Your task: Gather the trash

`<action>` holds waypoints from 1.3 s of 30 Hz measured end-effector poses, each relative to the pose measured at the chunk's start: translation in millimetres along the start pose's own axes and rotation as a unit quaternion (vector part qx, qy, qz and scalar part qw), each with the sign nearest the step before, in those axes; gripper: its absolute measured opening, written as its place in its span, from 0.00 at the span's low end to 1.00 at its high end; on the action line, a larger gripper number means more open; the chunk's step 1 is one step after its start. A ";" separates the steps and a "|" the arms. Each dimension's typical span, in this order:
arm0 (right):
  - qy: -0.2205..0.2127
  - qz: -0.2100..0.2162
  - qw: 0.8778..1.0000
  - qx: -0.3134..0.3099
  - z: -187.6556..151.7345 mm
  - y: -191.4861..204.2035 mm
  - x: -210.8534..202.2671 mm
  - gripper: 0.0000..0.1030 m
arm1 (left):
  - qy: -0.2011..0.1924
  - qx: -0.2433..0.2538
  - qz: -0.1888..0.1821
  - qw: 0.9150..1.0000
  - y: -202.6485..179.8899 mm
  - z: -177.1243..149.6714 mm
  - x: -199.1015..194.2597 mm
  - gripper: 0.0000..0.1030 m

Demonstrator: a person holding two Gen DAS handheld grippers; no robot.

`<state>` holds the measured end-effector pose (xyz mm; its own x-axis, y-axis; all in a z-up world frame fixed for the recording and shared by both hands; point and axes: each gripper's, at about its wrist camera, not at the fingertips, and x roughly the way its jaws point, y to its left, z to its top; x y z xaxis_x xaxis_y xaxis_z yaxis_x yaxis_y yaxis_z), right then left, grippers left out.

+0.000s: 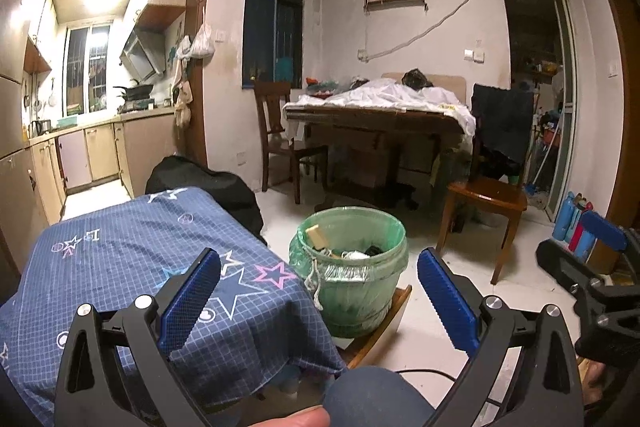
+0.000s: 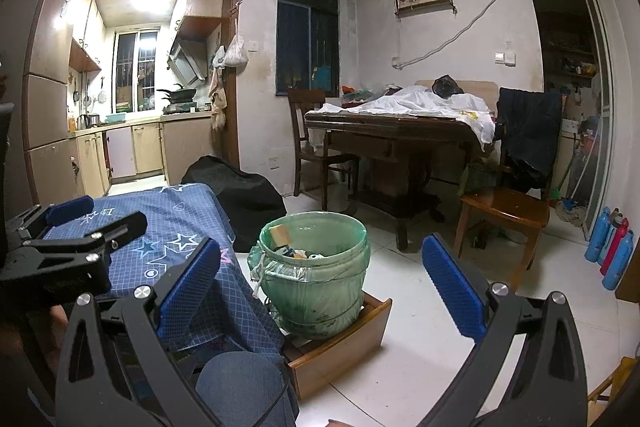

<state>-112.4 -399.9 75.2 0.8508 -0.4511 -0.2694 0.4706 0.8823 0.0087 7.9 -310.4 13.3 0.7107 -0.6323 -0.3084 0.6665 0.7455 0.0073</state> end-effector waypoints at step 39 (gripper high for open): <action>-0.014 0.007 1.000 0.003 1.2 3.1 0.3 0.95 | -0.023 0.003 -0.001 1.000 -5.0 -7.9 -2.3 0.95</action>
<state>-110.5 -397.4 76.3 0.8639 -0.4420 -0.2416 0.4596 0.8879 0.0191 1.2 -311.0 6.5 0.7184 -0.6434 -0.2644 0.6697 0.7425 0.0127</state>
